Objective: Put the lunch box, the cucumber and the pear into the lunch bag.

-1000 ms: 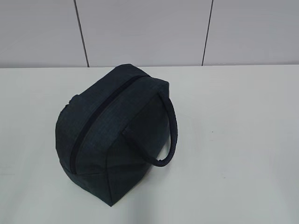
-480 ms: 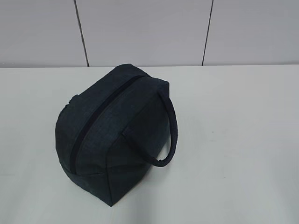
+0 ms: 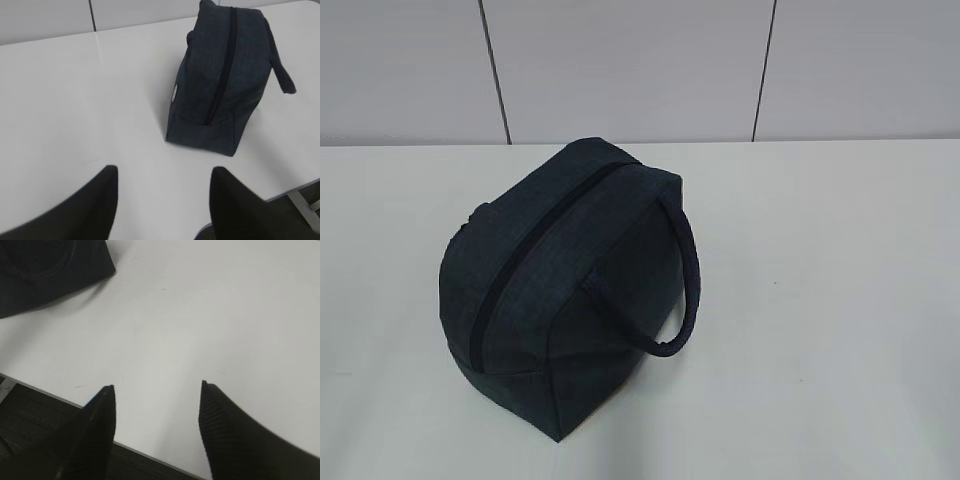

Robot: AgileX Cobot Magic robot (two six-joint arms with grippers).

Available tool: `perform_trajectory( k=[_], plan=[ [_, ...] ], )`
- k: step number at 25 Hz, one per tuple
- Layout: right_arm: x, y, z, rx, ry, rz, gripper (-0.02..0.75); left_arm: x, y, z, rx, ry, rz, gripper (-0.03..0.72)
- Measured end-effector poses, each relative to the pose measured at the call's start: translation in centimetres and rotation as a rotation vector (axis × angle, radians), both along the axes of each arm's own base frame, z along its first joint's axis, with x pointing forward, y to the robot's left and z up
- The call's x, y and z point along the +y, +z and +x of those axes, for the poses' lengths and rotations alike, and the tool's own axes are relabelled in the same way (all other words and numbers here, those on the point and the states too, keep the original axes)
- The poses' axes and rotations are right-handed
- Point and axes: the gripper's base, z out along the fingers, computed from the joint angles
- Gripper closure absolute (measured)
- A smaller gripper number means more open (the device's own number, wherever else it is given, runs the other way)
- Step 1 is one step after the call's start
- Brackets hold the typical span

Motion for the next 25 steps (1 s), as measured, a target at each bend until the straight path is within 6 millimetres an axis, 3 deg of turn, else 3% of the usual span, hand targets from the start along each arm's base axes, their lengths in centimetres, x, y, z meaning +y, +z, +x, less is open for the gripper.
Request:
perform_trajectory(
  k=[25],
  plan=[
    [-0.01,0.0,0.0,0.0,-0.001,0.0,0.314,0.48,-0.09,0.1,-0.003,0.036,0.049,0.365]
  ],
)
